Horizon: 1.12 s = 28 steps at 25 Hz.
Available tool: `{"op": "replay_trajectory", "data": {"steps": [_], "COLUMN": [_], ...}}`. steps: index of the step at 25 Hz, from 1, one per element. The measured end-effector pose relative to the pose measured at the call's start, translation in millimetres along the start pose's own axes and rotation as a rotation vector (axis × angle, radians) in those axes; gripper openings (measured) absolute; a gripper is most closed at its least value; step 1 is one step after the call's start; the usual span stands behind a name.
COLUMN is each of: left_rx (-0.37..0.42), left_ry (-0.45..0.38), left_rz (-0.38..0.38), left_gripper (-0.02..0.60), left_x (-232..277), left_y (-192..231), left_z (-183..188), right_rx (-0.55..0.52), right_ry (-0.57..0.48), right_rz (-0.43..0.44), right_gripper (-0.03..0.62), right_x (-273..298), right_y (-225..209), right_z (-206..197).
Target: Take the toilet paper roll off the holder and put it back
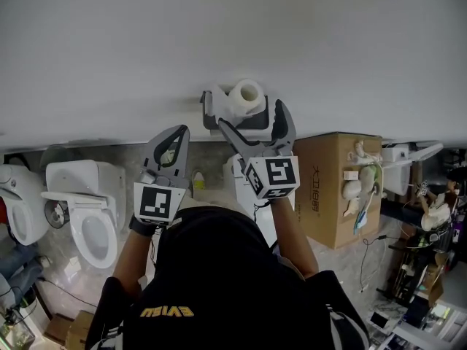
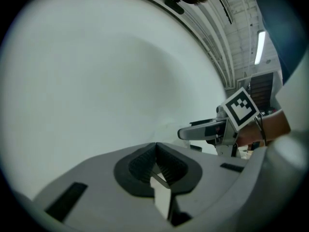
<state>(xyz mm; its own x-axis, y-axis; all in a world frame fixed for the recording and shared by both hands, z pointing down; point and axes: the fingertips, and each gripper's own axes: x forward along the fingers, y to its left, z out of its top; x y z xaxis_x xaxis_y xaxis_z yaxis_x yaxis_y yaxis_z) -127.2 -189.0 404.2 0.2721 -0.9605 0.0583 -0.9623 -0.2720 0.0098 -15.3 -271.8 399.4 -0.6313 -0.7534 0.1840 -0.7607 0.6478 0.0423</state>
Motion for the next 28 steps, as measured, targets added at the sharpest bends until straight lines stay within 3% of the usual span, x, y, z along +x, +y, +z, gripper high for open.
{"op": "replay_trajectory", "data": {"steps": [12,28], "left_rx": [-0.018,-0.042], "left_ry": [0.002,0.035], "left_rz": [0.046,0.104], "left_gripper": [0.011,0.011], "left_x": [23.8,23.2], "left_y": [-8.3,9.0], "left_z": [-11.3,-19.6], "right_rx": [0.006,0.038], "right_ry": [0.001,0.023], "right_rz": [0.067,0.111], "right_gripper": [0.581,0.492], "right_x": [17.9,28.7], "right_y": [2.2,-0.7], "right_z": [-10.8,-11.0]}}
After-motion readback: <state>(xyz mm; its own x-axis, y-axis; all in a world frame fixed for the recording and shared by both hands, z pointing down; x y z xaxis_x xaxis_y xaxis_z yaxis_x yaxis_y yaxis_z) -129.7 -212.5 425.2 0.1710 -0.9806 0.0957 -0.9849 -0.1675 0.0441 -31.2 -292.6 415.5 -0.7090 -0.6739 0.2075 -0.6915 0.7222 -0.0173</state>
